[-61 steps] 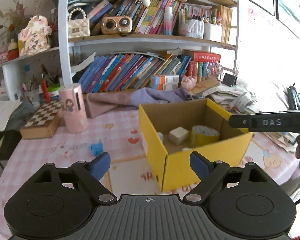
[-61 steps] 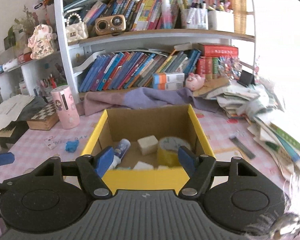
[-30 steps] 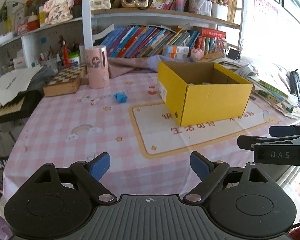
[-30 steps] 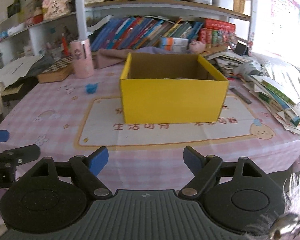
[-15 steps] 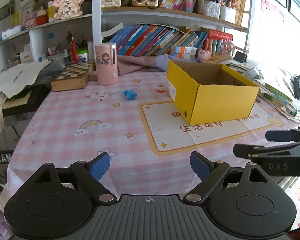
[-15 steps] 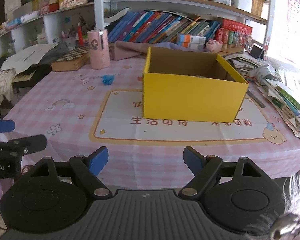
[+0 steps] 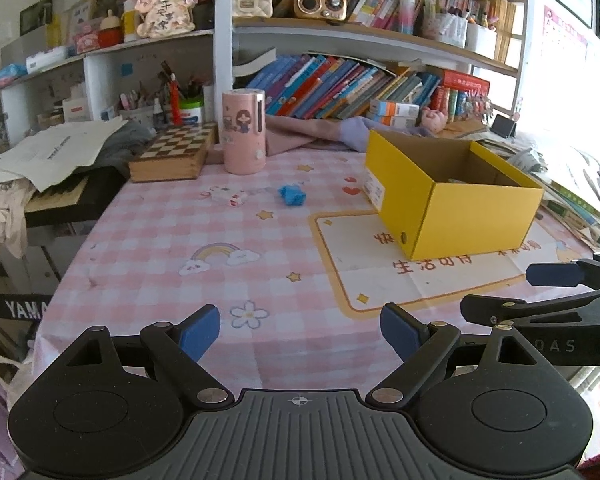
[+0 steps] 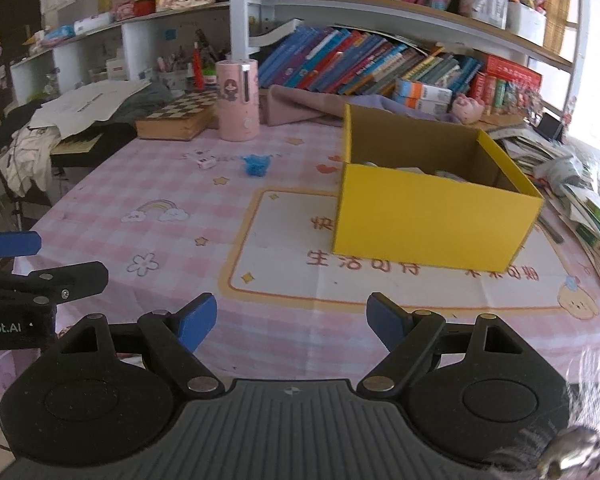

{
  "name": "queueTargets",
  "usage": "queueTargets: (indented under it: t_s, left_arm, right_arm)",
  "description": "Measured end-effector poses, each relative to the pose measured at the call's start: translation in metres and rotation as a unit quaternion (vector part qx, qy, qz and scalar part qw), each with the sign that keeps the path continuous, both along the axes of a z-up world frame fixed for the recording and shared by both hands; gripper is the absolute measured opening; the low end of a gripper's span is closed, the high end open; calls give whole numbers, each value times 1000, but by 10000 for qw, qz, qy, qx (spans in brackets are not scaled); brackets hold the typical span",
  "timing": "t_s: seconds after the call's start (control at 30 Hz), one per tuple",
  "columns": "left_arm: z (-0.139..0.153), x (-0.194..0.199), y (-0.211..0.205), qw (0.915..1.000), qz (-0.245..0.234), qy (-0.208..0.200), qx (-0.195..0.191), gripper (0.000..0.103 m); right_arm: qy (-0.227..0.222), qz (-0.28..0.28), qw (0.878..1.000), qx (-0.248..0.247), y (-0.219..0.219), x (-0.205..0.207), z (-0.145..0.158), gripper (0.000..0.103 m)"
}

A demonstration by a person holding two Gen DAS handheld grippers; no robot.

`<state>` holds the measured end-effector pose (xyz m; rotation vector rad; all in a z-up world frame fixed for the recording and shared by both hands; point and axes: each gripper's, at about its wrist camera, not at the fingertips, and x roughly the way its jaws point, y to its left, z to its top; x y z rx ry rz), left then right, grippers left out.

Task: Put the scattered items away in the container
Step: 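Lift both open tools out of the yellow box and back away, then move the right tool to the blue bag while the left tool approaches the white medicine box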

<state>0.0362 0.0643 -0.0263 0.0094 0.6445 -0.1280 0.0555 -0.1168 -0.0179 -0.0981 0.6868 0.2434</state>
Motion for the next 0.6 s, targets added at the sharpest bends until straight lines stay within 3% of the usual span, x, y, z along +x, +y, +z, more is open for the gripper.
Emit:
queueTargets:
  t_s: [0.33, 0.6]
  left_arm:
    - [1, 15, 17, 9995, 297, -48, 107, 90]
    - [-5, 49, 30, 9989, 463, 17, 111, 90]
  right_arm:
    - [-74, 384, 9992, 45, 27, 30, 1, 79]
    - [-20, 594, 9982, -21, 44, 67, -6, 77]
